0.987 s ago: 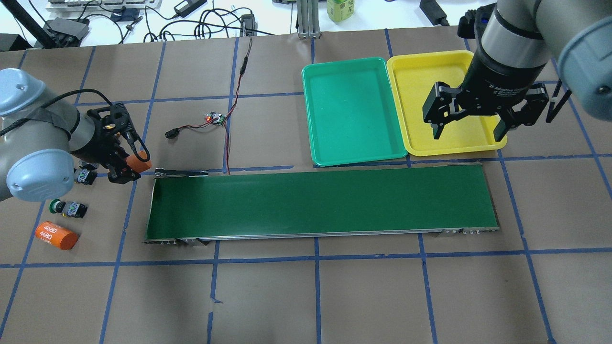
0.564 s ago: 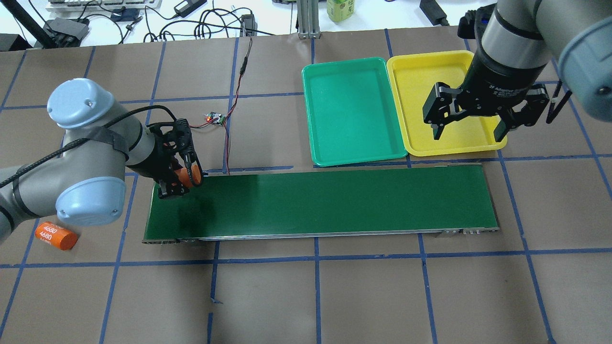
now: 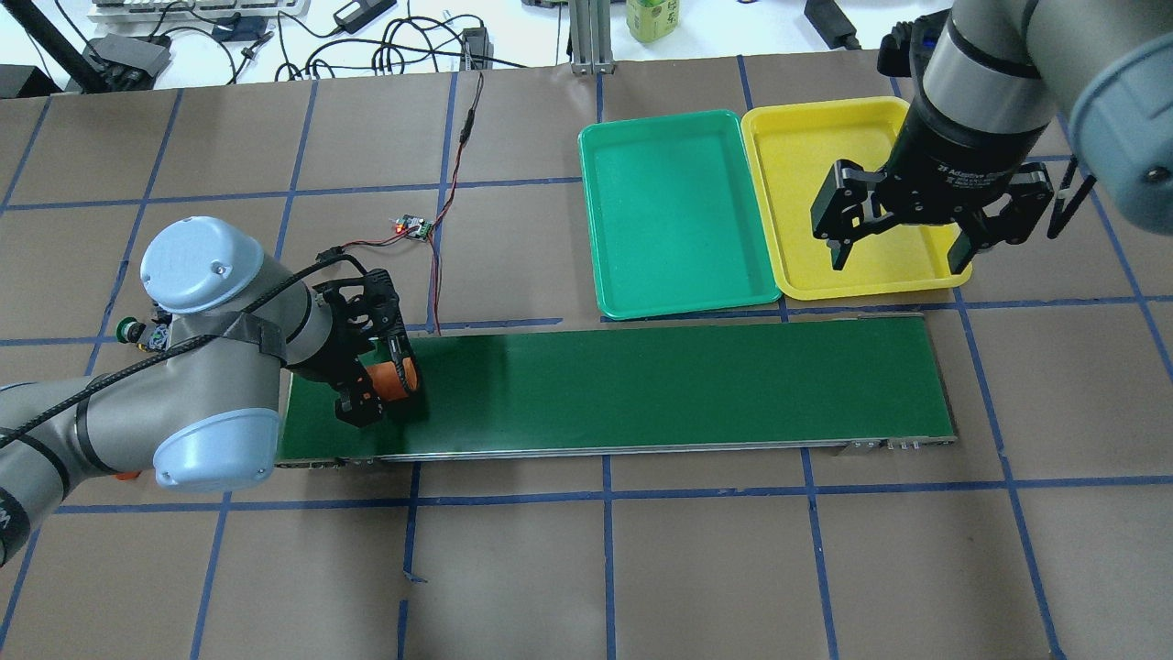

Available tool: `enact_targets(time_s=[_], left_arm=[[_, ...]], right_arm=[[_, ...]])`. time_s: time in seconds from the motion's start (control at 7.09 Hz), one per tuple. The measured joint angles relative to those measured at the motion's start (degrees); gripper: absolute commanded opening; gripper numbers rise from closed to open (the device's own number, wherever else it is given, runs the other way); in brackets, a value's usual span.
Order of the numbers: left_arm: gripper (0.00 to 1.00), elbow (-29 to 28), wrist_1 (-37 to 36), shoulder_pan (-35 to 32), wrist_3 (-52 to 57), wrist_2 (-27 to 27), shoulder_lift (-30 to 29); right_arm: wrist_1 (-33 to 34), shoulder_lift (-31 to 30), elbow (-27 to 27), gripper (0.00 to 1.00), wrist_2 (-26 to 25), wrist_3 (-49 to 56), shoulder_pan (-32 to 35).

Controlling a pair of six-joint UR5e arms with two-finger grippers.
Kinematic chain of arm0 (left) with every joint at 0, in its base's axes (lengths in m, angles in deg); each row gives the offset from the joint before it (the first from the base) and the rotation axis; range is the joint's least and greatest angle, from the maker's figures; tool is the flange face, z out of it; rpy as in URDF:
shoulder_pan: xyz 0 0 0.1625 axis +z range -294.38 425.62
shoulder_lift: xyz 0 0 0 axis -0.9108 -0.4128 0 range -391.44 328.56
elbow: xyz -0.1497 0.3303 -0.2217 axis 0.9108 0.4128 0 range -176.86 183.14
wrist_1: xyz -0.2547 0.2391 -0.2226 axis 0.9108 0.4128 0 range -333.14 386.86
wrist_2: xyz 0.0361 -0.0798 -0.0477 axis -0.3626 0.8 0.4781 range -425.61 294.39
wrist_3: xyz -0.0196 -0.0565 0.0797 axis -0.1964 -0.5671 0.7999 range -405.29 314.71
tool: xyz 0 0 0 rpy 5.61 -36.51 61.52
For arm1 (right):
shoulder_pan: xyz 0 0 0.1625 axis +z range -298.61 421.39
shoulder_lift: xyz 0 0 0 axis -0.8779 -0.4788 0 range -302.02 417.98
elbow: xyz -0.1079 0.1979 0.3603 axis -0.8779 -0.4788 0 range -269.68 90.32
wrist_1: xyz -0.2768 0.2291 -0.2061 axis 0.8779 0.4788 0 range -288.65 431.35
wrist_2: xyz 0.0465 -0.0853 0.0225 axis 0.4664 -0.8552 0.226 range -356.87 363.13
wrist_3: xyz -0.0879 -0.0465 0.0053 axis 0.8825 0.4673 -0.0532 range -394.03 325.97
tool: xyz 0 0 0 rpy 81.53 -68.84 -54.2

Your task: Sort buttons by color to trays

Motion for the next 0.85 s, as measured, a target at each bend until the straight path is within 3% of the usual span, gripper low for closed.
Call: enact_targets(time_s=[0.28, 0.56, 0.85], left_arm=[[1.0, -3.4, 5.8, 3.2, -2.8, -1.1, 2.0], [1.0, -7.4, 12.5, 18.2, -3.3, -6.1, 1.5], [1.0, -8.9, 13.1, 32.3, -3.6, -7.4, -1.7]], right_arm=[[0.1, 0.0, 0.0, 1.0, 0.0, 0.0, 0.0], [0.0, 0.0, 0.0, 1.0, 0.0, 0.1, -0.1], [0.1, 0.0, 0.0, 1.0, 0.0, 0.1, 0.0]])
